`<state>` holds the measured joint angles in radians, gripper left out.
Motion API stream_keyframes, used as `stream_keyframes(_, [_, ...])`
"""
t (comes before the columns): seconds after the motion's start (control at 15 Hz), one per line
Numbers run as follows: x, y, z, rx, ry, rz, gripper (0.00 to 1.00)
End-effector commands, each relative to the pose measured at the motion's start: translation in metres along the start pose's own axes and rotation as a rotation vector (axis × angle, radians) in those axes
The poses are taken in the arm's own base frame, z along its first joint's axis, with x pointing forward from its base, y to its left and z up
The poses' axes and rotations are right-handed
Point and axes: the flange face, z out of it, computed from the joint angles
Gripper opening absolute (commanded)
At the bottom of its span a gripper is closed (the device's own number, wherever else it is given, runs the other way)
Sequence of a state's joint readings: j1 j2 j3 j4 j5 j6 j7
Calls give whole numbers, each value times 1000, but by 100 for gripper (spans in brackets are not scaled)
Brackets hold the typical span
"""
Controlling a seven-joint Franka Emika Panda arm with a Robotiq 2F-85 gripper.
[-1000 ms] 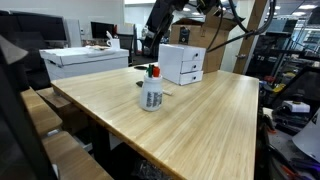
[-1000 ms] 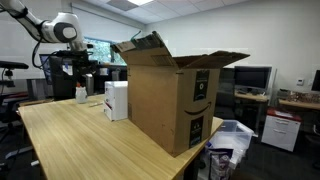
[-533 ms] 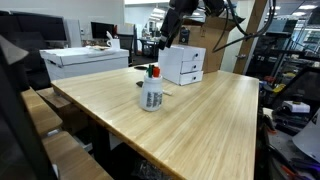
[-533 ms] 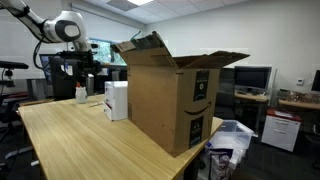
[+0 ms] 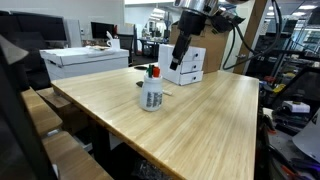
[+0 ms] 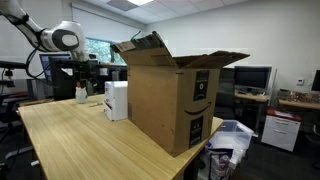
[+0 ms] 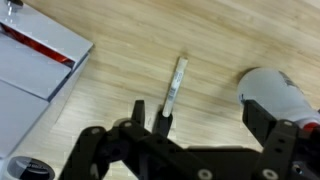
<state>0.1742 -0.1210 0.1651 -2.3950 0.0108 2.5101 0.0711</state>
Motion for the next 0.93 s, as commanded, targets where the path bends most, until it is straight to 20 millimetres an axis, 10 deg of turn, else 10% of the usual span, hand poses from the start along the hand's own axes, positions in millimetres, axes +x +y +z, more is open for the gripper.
stream_keyframes(0.0, [-19,-3,15,0,-6,36,100])
stream_keyframes(0.87, [-10,-12,85,17,-18,-7,97])
